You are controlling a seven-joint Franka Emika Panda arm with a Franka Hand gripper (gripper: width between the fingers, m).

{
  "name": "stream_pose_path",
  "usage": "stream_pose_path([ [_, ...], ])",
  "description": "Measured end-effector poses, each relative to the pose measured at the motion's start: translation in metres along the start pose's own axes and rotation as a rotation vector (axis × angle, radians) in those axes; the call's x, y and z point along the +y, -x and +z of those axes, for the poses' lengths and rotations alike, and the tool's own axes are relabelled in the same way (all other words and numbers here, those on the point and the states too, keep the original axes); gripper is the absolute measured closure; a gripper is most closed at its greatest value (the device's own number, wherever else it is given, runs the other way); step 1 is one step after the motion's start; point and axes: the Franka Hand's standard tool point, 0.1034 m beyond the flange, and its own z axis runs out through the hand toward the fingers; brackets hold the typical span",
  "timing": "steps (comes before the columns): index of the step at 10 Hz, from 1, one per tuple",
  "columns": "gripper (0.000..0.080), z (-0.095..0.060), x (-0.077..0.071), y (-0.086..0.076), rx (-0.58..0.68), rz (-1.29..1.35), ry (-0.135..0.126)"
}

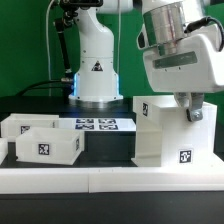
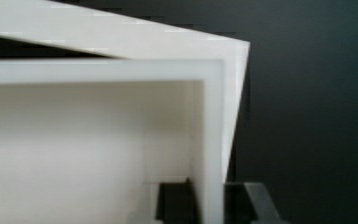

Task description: Assemble drawer

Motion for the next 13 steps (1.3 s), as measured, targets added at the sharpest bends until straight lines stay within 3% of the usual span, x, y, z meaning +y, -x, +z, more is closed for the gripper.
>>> stream_pose_path([
  [1,0.0755,0.0,0.0,0.0,0.001,-0.004,-0.001],
  [3,0.0441,-0.001,-0.002,0.0,0.002,-0.006,-0.006],
  [4,0.0441,-0.002,-0.003,0.001,0.002,-0.011,-0.009],
  [5,0.0259,-0.007,-0.002,0.004,0.001,-0.045,-0.012],
  [6,0.0184,-0.011,0.002,0.006,0.002,-0.092,-0.014],
  [9,0.0157,-0.044,0.01,0.013,0.004,-0.234,-0.034],
  [11,0.015,-0.061,0.013,0.01,0.01,-0.387,-0.044],
  [13,0.015,-0.059,0.019,0.004,0.027,-0.455,-0.052],
])
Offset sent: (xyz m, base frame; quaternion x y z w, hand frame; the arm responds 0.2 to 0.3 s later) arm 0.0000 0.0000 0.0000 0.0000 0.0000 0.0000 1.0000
